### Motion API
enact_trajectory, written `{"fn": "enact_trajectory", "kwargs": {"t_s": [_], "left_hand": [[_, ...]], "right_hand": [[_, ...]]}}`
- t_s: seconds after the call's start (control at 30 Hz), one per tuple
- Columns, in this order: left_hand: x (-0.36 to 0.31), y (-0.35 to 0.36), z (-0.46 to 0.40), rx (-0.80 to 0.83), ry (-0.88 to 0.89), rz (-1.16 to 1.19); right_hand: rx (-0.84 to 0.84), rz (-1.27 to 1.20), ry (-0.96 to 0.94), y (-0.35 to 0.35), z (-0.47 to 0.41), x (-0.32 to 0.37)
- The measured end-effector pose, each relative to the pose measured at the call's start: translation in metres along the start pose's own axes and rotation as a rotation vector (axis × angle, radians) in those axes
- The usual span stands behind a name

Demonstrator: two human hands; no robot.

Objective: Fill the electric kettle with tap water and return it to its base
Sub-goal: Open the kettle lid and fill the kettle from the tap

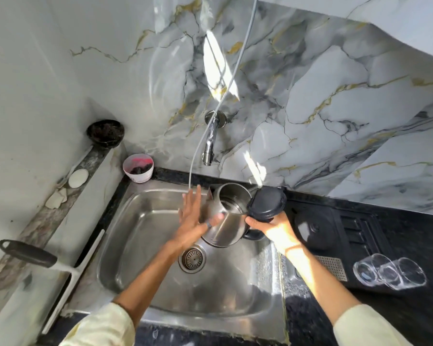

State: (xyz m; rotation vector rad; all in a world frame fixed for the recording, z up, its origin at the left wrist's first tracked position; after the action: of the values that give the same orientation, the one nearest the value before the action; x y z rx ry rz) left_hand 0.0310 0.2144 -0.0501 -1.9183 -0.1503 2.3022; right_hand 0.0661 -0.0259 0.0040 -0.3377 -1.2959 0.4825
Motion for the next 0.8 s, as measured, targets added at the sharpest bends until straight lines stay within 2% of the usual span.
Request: {"fn": "enact_trajectory", "kwargs": {"t_s": [0.07,0.17,0.27,0.43,0.6,0.7,0.8], "left_hand": [[-0.019,-0.022,-0.015,-0.198,0.065,-0.402],[-0.054,-0.035,-0.035,-0.412,0.079,-0.709],[-0.079,-0.028,-0.062,-0.43,0.038,-0.853],[-0.109,-0.018,-0.102,-0.463,-0.11,-0.998],[-0.121,-0.024,-0.117,-0.432,-0.157,-1.082],[-0.117,-0.033,-0.126,-0.3,-0.072,-1.085],[-0.108,-0.049,-0.136,-0.094,0.046,-0.905]], "right_hand": [[0.013,0.075,0.021,0.016,-0.013,-0.005],[-0.021,0.089,0.021,0.036,-0.03,-0.007],[-0.065,0.094,0.04,0.051,-0.047,-0.001],[-0.041,0.043,0.053,0.071,-0.075,0.011],[-0.008,0.054,0.029,0.081,-0.095,0.019],[0.016,0.047,0.007,0.089,-0.102,0.019],[0.02,0.014,-0.01,0.089,-0.105,0.019]]}}
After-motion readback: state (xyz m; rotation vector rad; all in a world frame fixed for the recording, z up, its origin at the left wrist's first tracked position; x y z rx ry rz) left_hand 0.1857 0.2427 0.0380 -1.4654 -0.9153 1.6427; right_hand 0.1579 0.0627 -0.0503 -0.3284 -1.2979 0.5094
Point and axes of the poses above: each hand's wrist, its own z-axis away from the middle knuckle, its own y-axis out of the palm, x = y × z, the point moved 6 cm from there along -z, towards the middle knuckle, and after that the axes turned 13 degrees about z, right-handed, at the moved point
